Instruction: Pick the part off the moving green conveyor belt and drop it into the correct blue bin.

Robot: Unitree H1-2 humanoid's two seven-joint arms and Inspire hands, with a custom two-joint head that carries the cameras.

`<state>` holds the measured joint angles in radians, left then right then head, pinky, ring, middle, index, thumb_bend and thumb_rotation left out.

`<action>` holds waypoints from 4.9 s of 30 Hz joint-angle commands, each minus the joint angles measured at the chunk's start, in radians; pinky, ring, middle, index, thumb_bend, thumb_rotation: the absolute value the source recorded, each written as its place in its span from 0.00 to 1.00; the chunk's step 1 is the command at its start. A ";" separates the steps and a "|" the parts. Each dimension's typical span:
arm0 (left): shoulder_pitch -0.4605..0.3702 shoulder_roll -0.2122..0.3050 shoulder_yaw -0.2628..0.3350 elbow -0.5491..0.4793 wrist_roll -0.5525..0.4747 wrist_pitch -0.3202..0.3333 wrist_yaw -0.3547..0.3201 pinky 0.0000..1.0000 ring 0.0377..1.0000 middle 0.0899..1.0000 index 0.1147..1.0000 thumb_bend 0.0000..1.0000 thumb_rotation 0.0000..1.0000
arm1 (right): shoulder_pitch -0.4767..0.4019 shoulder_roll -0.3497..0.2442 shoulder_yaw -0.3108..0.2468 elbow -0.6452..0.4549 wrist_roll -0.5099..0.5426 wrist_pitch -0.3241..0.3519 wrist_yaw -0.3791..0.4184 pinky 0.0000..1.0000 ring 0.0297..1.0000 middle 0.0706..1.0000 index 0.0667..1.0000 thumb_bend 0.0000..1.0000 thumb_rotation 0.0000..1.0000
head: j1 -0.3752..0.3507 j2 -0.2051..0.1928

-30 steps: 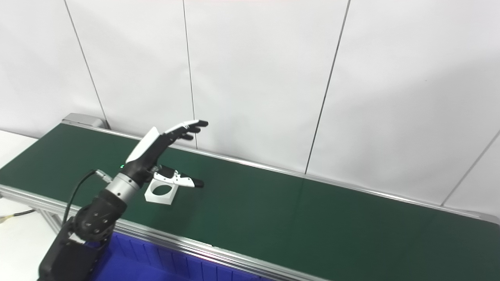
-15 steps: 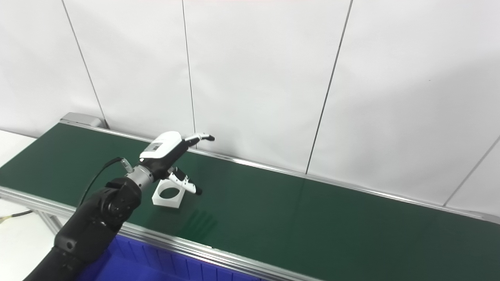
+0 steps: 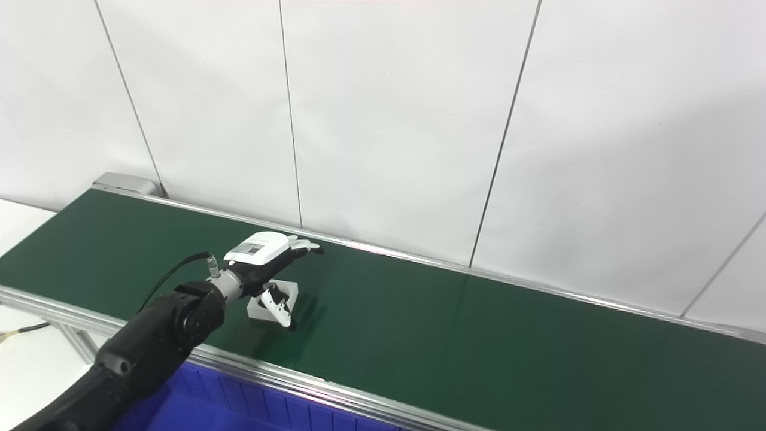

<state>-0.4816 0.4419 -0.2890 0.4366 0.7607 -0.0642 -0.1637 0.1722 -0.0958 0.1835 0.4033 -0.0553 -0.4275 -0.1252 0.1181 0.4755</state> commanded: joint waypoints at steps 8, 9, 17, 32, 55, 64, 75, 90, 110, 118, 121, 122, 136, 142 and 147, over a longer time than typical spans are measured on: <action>-0.071 0.046 -0.028 0.023 -0.004 0.022 -0.039 1.00 1.00 0.93 0.88 0.96 0.22 | -0.002 0.004 0.001 -0.042 -0.003 -0.042 0.006 0.59 0.67 0.72 0.76 0.72 0.00 | -0.008 0.012; -0.071 0.047 -0.030 0.023 -0.005 0.022 -0.043 1.00 1.00 0.93 0.88 0.97 0.23 | -0.001 0.004 0.000 -0.042 -0.001 -0.042 0.008 0.59 0.68 0.72 0.76 0.72 0.00 | -0.008 0.012; -0.059 0.032 -0.013 0.063 -0.055 0.011 -0.061 0.92 0.96 0.89 0.83 0.91 0.04 | 0.005 0.003 0.001 -0.051 -0.009 -0.042 0.002 0.59 0.67 0.72 0.76 0.72 0.00 | -0.007 0.021; -0.051 -0.072 0.013 0.460 -0.172 -0.368 0.360 0.40 0.41 0.46 0.46 0.48 0.00 | 0.028 -0.001 -0.004 -0.070 -0.006 -0.042 0.006 0.61 0.69 0.74 0.77 0.70 0.00 | -0.009 0.038; 0.225 -0.125 0.141 -0.170 -0.758 -0.404 0.278 0.35 0.42 0.45 0.44 0.48 0.00 | 0.041 0.016 0.010 -0.090 -0.025 -0.042 -0.014 0.61 0.69 0.73 0.76 0.68 0.00 | -0.024 0.071; 0.353 -0.123 0.199 -0.440 -1.096 -0.371 0.039 0.35 0.43 0.46 0.44 0.48 0.00 | 0.058 0.018 0.018 -0.110 -0.033 -0.042 -0.012 0.63 0.70 0.74 0.77 0.67 0.00 | -0.035 0.096; 0.514 -0.134 0.199 -0.609 -1.146 -0.225 -0.103 0.33 0.42 0.45 0.45 0.48 0.00 | 0.083 0.013 0.034 -0.138 -0.049 -0.042 -0.016 0.63 0.70 0.74 0.77 0.67 0.02 | -0.049 0.148; 0.658 -0.218 0.173 -0.475 -0.880 -0.292 -0.108 0.36 0.42 0.46 0.41 0.48 0.00 | 0.109 0.002 0.052 -0.180 -0.067 -0.042 0.001 0.65 0.72 0.76 0.78 0.64 0.03 | -0.052 0.204; 0.547 -0.255 0.204 0.013 -0.515 -0.371 0.148 0.37 0.44 0.45 0.41 0.48 0.00 | 0.112 0.011 0.035 -0.194 -0.073 -0.042 -0.005 0.64 0.71 0.75 0.77 0.67 0.06 | -0.061 0.212; 0.571 -0.311 0.231 0.011 -0.329 -0.285 0.404 0.54 0.57 0.62 0.43 0.50 0.02 | 0.110 0.008 0.041 -0.187 -0.088 -0.042 -0.012 0.64 0.71 0.75 0.77 0.66 0.04 | -0.056 0.215; 0.576 -0.306 0.223 -0.017 -0.294 -0.191 0.400 0.85 0.92 0.95 0.85 0.75 0.00 | 0.107 0.011 0.040 -0.184 -0.077 -0.042 -0.010 0.63 0.70 0.75 0.77 0.66 0.05 | -0.057 0.213; 0.577 -0.302 0.220 -0.026 -0.290 -0.165 0.392 0.86 0.94 0.96 0.86 0.75 0.00 | 0.107 0.012 0.039 -0.183 -0.074 -0.042 -0.009 0.63 0.70 0.75 0.77 0.66 0.05 | -0.058 0.213; 0.610 -0.215 0.142 -0.157 -0.390 -0.103 0.176 1.00 1.00 1.00 1.00 0.91 0.09 | 0.106 0.011 0.040 -0.187 -0.084 -0.042 -0.014 0.63 0.70 0.74 0.77 0.67 0.07 | -0.066 0.222; 0.650 -0.198 0.162 -0.279 -0.638 -0.153 0.012 1.00 1.00 1.00 1.00 0.91 0.00 | 0.108 0.022 0.040 -0.192 -0.097 -0.042 -0.016 0.64 0.70 0.74 0.77 0.68 0.06 | -0.137 0.233; 0.687 -0.253 0.214 -0.374 -0.907 -0.134 -0.069 0.84 0.85 0.86 0.82 0.87 0.00 | 0.110 0.043 0.047 -0.199 -0.133 -0.042 -0.041 0.63 0.70 0.74 0.76 0.68 0.03 | -0.268 0.259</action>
<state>0.2040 0.2088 -0.0905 0.1138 -0.0679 -0.1850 -0.2172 0.2858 -0.0700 0.2277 0.2385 -0.1729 -0.4275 -0.1507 -0.1499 0.7346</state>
